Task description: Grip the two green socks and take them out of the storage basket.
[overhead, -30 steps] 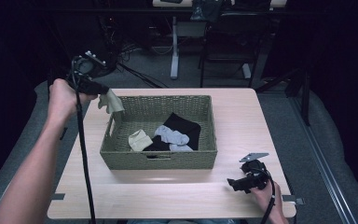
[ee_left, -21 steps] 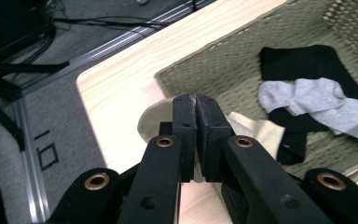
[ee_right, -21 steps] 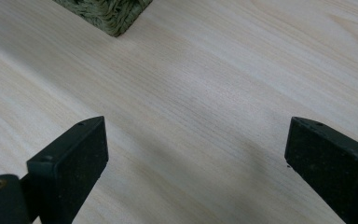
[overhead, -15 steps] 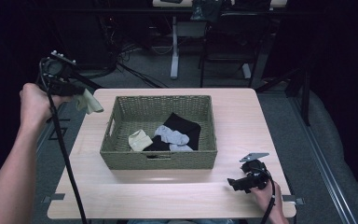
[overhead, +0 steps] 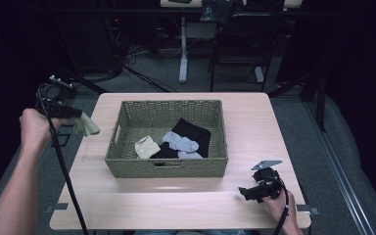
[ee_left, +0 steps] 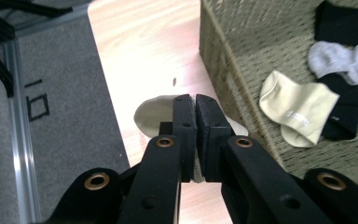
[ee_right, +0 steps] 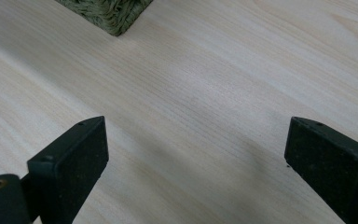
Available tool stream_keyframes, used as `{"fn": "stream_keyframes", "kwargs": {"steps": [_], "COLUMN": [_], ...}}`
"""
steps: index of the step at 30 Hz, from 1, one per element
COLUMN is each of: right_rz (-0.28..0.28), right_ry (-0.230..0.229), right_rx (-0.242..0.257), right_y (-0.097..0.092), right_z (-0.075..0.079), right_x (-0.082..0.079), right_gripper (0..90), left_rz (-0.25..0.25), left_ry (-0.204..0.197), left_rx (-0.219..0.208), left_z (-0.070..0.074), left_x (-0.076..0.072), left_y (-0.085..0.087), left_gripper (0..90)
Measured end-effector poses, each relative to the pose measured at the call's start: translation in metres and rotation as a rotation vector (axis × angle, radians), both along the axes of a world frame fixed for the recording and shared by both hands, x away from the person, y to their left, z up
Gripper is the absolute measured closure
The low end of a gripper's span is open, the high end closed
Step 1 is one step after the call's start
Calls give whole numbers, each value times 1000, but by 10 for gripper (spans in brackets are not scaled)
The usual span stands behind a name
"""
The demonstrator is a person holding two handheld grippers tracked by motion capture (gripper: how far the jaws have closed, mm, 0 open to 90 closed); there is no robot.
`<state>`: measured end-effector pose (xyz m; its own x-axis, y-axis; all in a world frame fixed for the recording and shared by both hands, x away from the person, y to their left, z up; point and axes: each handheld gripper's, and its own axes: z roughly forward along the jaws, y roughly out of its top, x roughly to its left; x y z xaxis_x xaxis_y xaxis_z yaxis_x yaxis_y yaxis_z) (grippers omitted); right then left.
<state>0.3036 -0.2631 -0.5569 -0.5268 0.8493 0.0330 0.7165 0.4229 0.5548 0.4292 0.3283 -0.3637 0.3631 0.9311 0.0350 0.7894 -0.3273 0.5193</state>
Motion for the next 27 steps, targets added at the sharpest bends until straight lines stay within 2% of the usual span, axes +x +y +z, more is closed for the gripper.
{"fn": "stream_keyframes", "kwargs": {"steps": [3, 4, 5, 9, 11, 27], "right_rz": [-1, -1, -3, -3, 2, 6], "right_ry": [0, 0, 3, 1, 1, 3], "right_rx": [6, 6, 9, 19, 7, 7], "right_y": [0, 0, 0, 0, 1, 1], "right_z": [-1, -1, -1, -1, -1, -1], "right_x": [0, 0, 0, 0, 0, 0], "right_gripper": [56, 56, 56, 57, 57, 57], "left_rz": [6, 6, 11, 12, 8, 53], "left_ry": [18, 18, 36, 67, 79, 165], "left_rx": [3, 3, -4, -10, -9, -43], "left_z": [-13, -13, -24, -43, -54, -108], "left_x": [2, 2, 3, 5, 5, 7], "left_y": [2, 2, 2, 2, 2, 14], "left_gripper": [874, 873, 873, 873, 872, 872]}}
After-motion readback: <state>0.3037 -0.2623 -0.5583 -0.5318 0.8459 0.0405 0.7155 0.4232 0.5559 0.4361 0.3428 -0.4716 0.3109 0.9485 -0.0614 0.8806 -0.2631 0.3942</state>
